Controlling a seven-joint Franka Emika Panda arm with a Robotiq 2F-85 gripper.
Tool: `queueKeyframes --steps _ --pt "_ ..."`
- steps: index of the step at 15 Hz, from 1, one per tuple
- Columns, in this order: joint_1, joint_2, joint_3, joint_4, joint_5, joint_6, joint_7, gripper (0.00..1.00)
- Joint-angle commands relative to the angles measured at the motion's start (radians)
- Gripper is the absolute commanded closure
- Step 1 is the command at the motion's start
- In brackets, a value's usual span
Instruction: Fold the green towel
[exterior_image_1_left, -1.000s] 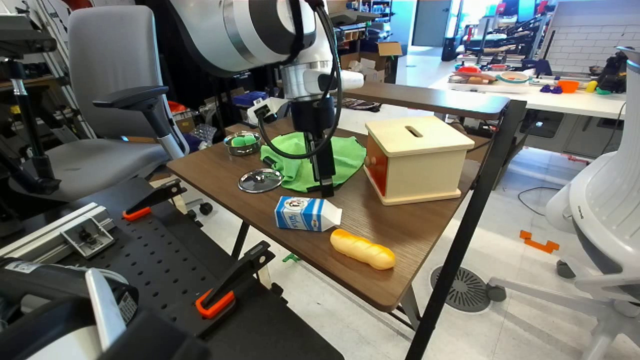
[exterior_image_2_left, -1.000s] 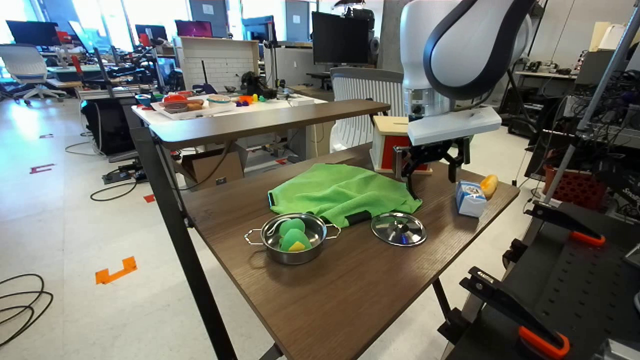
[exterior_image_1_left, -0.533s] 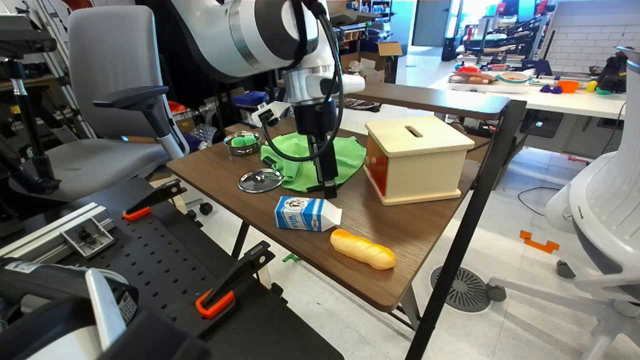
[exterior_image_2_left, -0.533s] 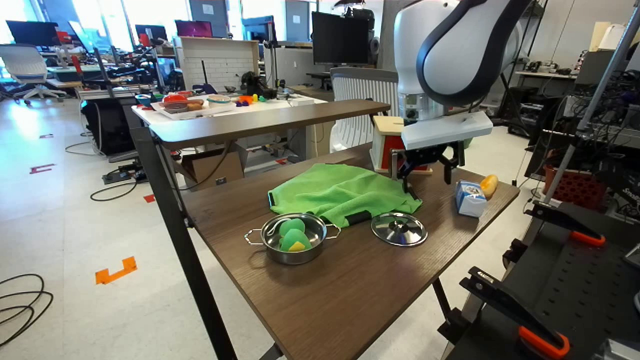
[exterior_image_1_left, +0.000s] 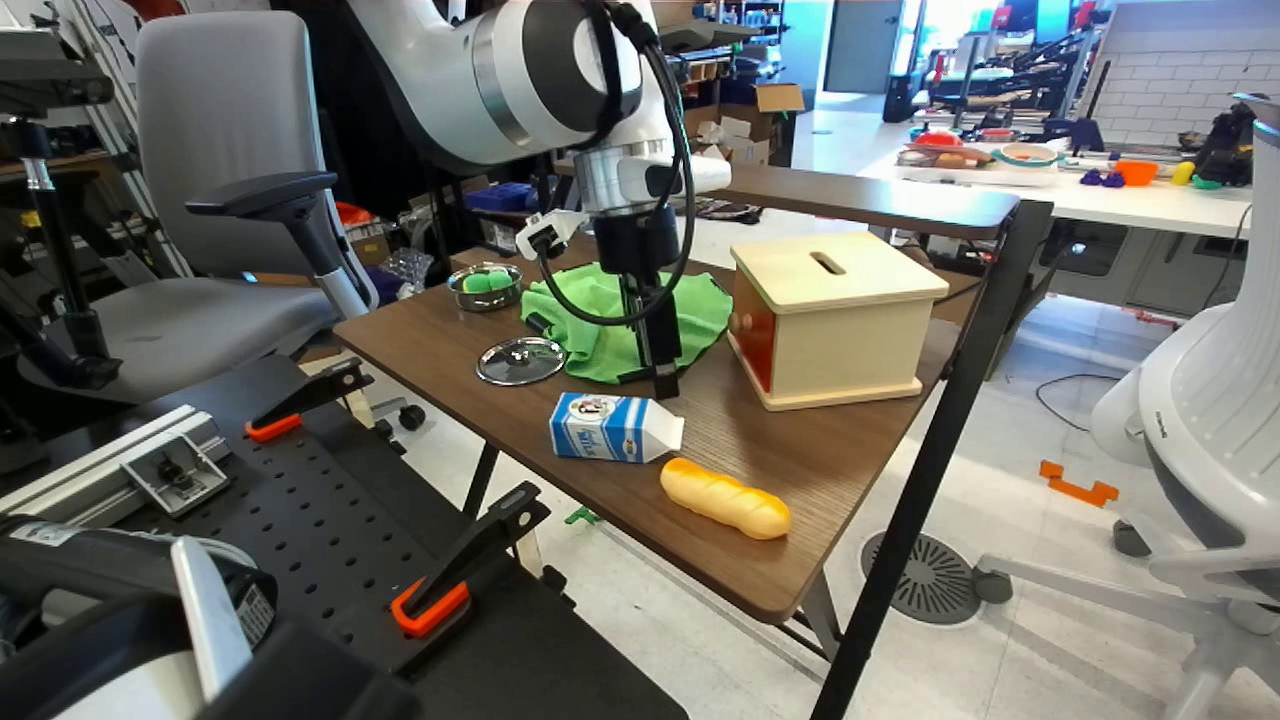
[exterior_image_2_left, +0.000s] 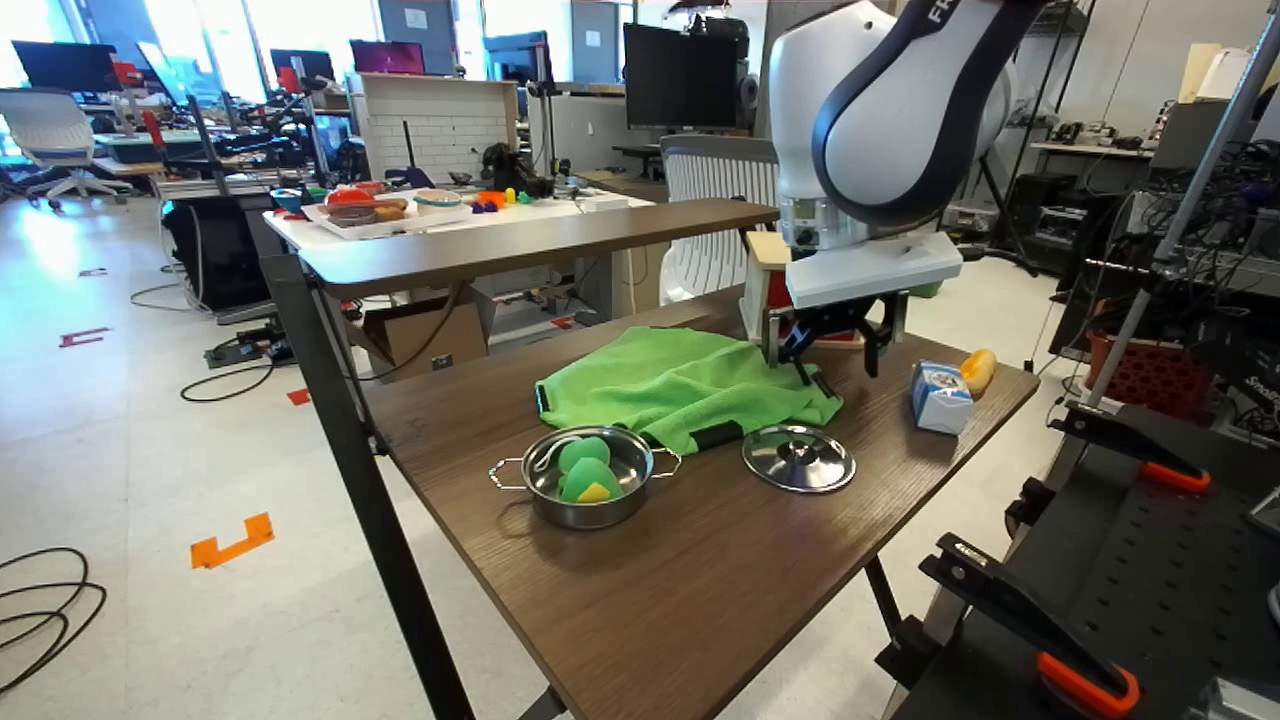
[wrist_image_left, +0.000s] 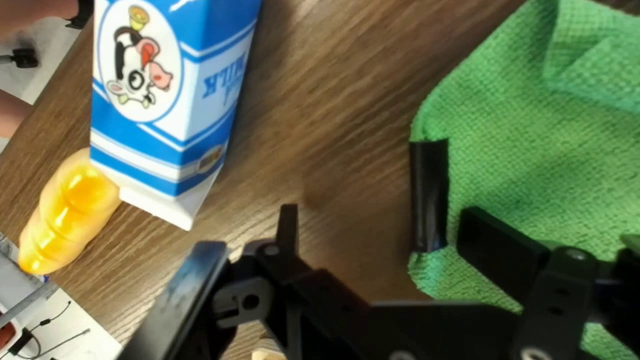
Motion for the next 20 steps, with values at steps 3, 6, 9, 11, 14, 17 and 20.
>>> queueKeyframes --steps 3,6,9,11,14,17,20 --pt "0.022 0.026 -0.011 0.046 0.003 -0.013 0.0 0.66" --pt "0.017 0.022 -0.012 0.052 0.006 -0.012 -0.001 0.88" --pt "0.008 0.003 -0.003 0.053 0.016 -0.026 -0.015 1.0" --pt "0.005 -0.022 0.0 0.044 0.017 -0.038 -0.023 0.98" --pt "-0.011 -0.088 0.016 0.023 0.035 -0.063 -0.05 0.98" --pt "-0.02 -0.17 0.031 0.005 0.049 -0.099 -0.077 0.98" --pt "-0.021 -0.224 0.048 0.027 0.051 -0.148 -0.077 0.98"
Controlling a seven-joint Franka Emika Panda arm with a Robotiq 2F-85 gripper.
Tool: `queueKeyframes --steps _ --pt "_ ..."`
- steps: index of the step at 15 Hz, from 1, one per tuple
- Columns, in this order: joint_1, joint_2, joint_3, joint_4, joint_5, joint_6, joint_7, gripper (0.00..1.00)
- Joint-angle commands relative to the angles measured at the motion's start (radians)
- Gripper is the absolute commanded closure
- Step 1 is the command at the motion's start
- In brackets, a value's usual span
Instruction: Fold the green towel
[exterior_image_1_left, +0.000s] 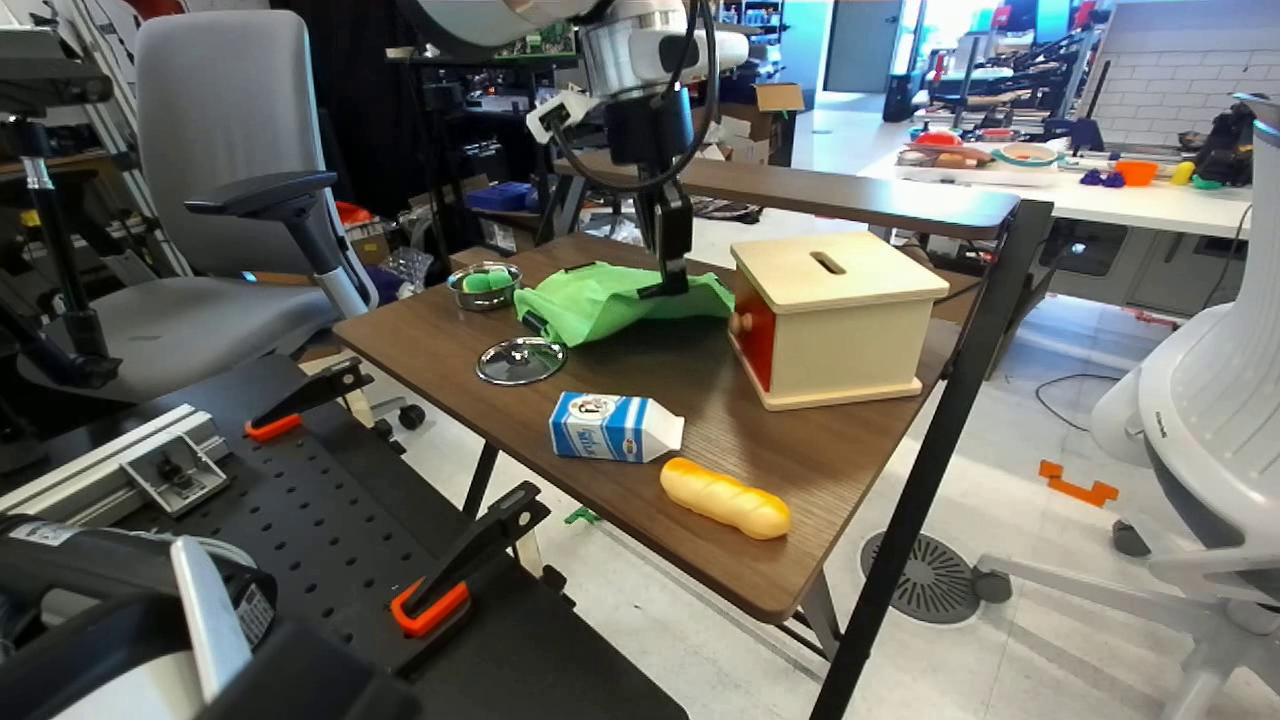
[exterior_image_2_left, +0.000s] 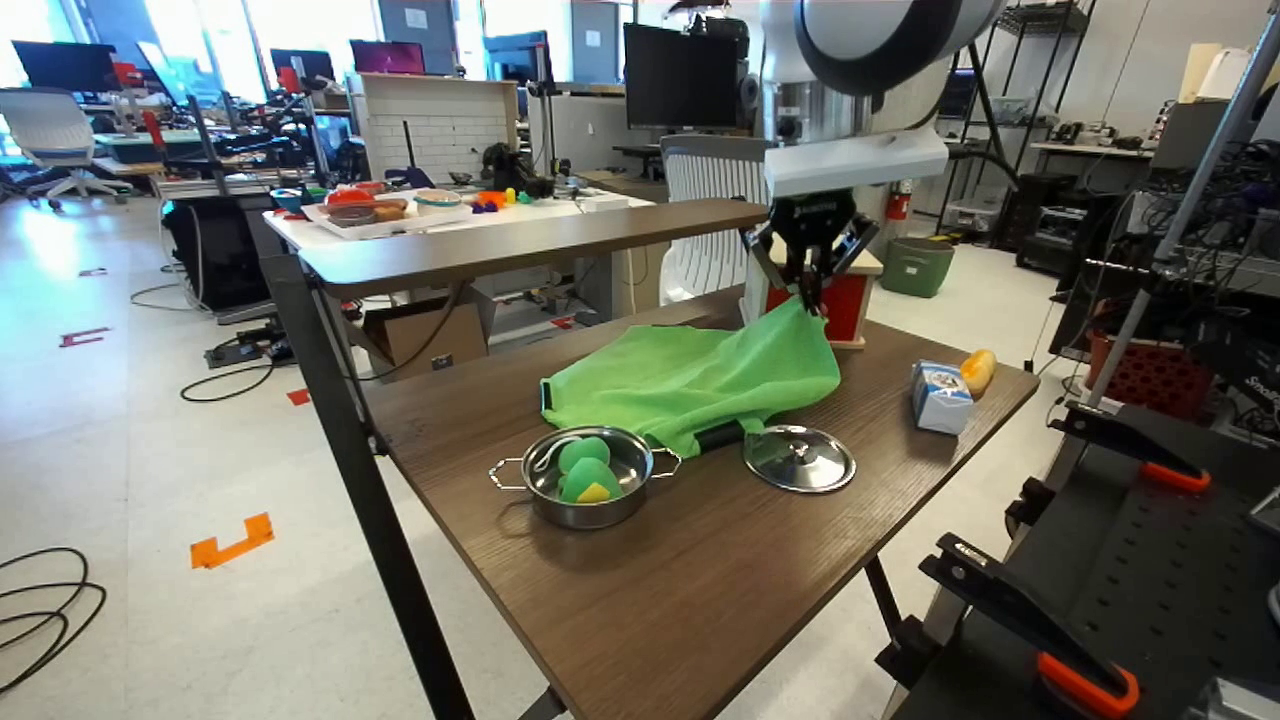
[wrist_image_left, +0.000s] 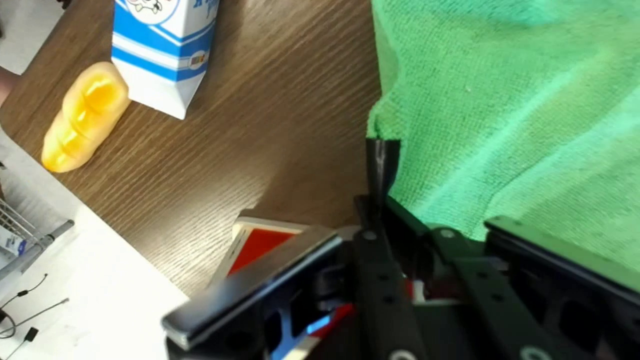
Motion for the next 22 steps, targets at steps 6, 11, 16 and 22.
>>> queueKeyframes --steps 6,11,16,22 --pt "-0.005 -0.081 0.109 0.076 0.038 -0.113 -0.013 0.98" --pt "0.014 -0.024 0.168 0.171 0.056 -0.114 0.002 0.98" --pt "0.009 0.056 0.225 0.251 0.158 -0.091 -0.023 0.98" --pt "0.02 0.143 0.241 0.284 0.208 -0.093 -0.024 0.98"
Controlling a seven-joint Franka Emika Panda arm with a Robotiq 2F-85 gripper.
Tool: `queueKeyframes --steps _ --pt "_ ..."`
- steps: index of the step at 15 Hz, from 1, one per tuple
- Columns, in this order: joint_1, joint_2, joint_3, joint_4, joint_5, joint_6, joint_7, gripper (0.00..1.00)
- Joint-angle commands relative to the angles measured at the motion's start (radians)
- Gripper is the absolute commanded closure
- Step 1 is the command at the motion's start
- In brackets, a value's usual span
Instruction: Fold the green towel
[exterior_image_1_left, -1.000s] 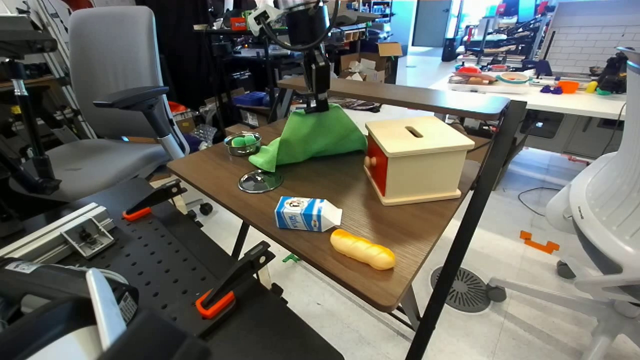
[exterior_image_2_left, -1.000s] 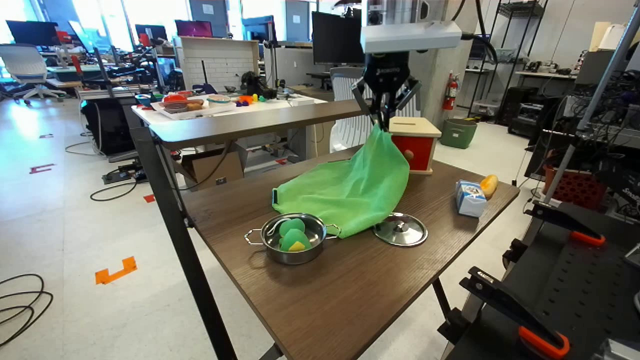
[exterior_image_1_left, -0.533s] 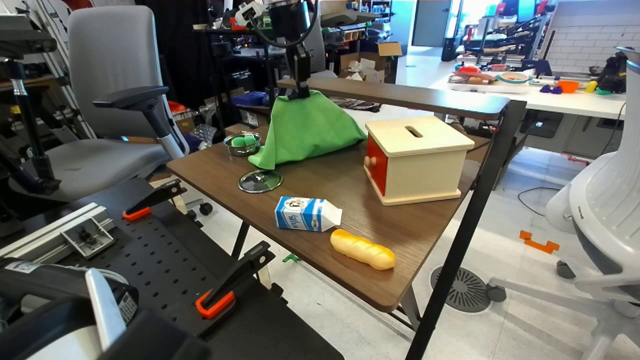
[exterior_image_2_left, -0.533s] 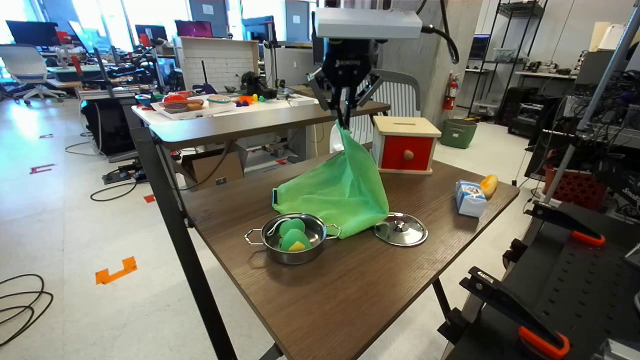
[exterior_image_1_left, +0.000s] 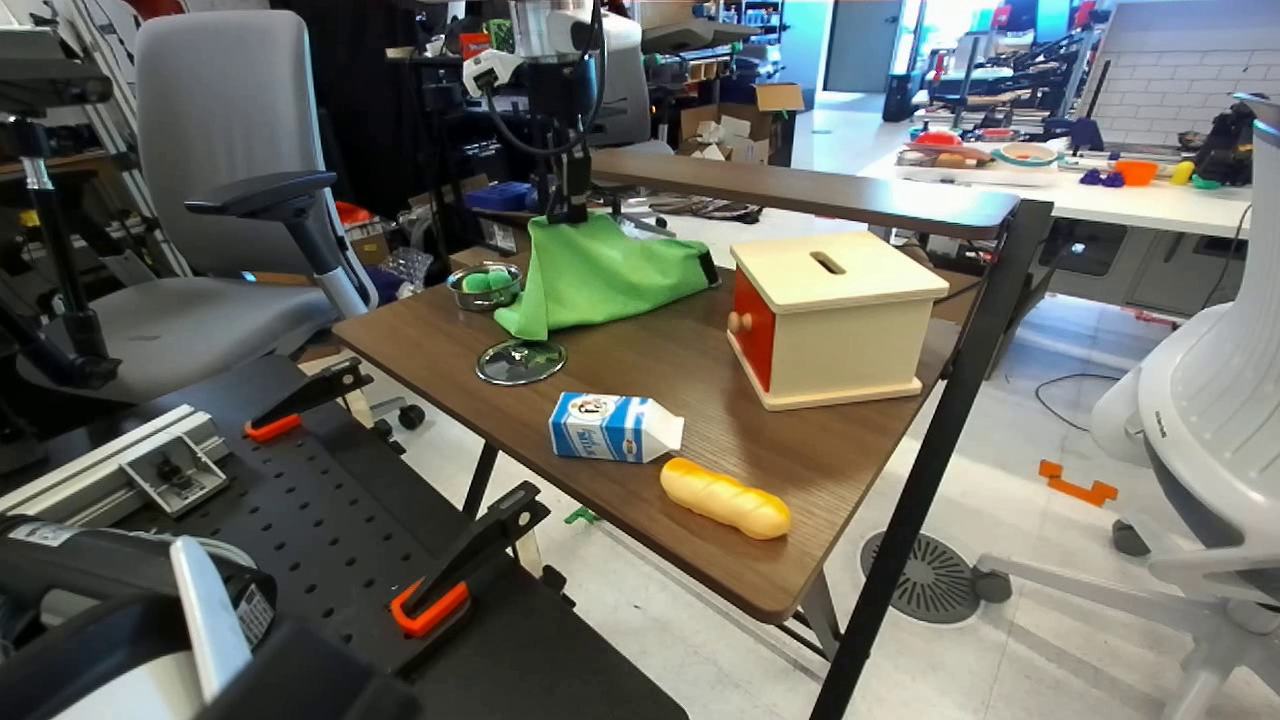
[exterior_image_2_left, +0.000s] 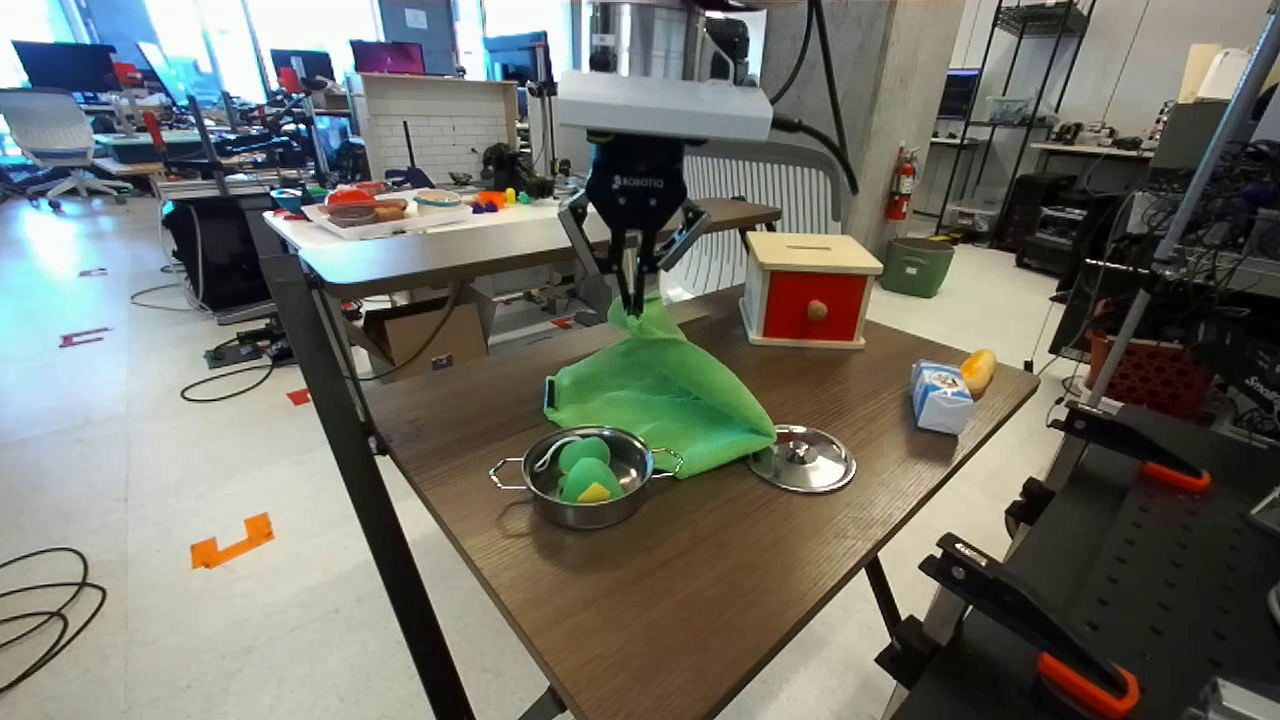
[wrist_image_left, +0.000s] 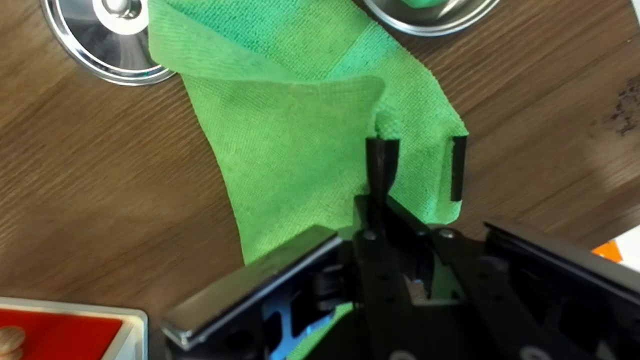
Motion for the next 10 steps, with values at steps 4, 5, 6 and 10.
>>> queueKeyframes --steps 4,5,6,10 --pt "0.009 0.087 -0.007 0.039 0.033 -0.02 -0.014 0.98" --pt "0.008 0.095 -0.006 0.039 0.034 -0.023 -0.016 0.98" --pt "0.009 0.107 -0.007 0.04 0.034 -0.024 -0.016 0.98" --pt "0.014 0.14 -0.006 0.042 0.035 -0.031 -0.017 0.98"
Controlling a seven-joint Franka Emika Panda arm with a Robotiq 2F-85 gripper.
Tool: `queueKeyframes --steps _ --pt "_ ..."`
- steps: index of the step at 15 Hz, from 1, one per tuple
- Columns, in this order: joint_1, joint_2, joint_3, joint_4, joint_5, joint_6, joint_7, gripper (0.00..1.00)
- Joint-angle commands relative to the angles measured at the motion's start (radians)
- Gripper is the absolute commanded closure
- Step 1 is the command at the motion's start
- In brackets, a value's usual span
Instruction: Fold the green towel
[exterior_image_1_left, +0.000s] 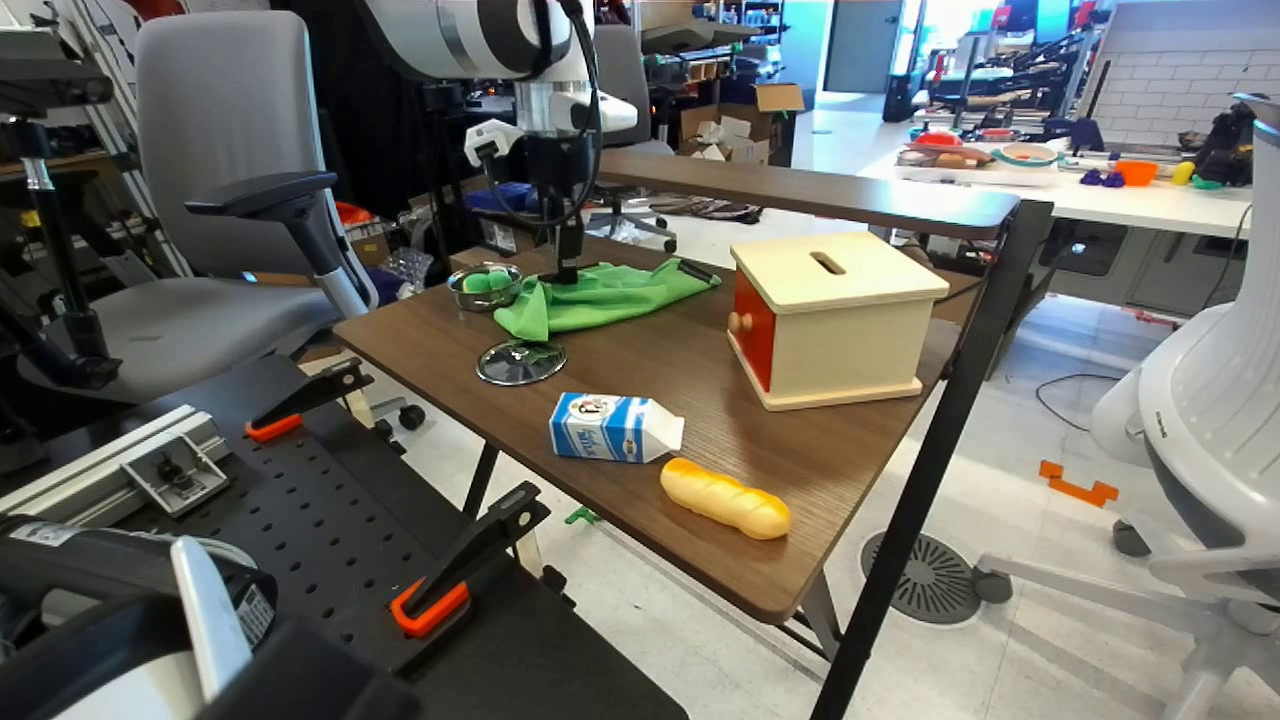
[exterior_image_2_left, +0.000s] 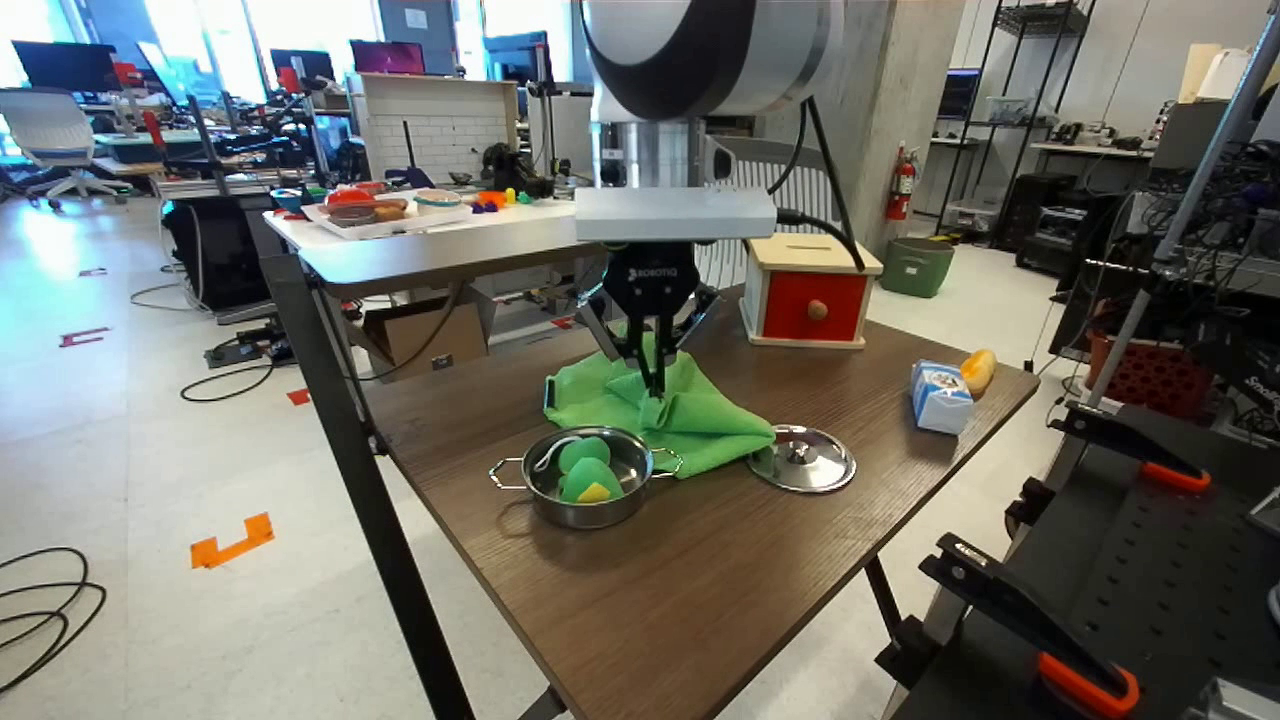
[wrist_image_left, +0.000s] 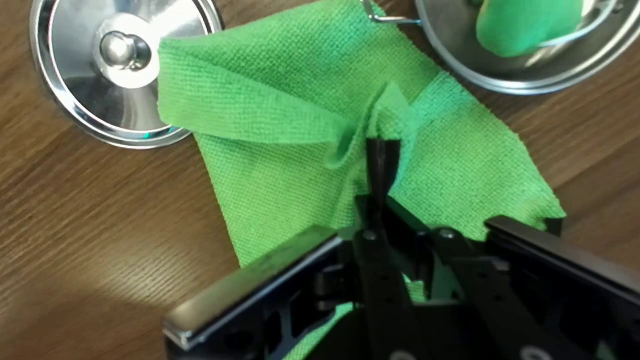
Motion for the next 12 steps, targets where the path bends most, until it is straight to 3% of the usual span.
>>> queueKeyframes --steps 1,2,3,4,12 --pt "0.016 0.037 -0.008 0.033 0.029 -0.033 -0.015 0.98" --pt "0.016 0.044 -0.008 0.035 0.029 -0.036 -0.016 0.98" --pt "0.017 0.049 -0.007 0.036 0.029 -0.04 -0.02 0.76" --pt "0.014 0.053 -0.004 0.039 0.034 -0.05 -0.023 0.66" --pt "0.025 0.001 -0.027 0.077 0.008 -0.084 -0.022 0.08"
